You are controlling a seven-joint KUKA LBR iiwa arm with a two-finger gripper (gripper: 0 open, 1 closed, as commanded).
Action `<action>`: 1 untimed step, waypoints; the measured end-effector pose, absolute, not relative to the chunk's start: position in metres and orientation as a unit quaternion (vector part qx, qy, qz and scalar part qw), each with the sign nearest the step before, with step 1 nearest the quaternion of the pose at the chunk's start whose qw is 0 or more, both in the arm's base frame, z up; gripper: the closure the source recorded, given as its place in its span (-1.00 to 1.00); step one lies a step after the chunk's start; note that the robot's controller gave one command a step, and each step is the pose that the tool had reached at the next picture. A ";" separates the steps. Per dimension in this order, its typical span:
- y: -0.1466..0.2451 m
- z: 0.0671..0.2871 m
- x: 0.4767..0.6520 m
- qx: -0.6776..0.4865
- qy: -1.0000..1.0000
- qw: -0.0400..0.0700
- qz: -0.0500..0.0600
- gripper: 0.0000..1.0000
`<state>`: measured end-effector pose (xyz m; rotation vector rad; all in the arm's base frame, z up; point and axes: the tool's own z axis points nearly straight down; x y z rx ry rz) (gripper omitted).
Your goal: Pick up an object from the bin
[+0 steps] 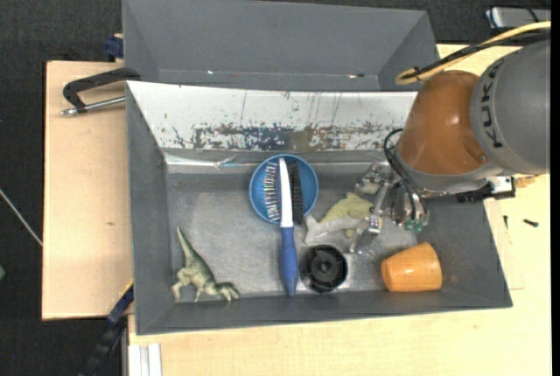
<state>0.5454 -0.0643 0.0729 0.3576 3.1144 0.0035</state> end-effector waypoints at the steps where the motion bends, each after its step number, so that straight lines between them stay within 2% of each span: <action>1: -0.064 0.074 0.547 0.114 0.993 0.003 0.001 -1.00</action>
Offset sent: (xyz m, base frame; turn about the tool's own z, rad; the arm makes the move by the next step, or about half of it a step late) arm 0.0000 0.0000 0.0000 0.0000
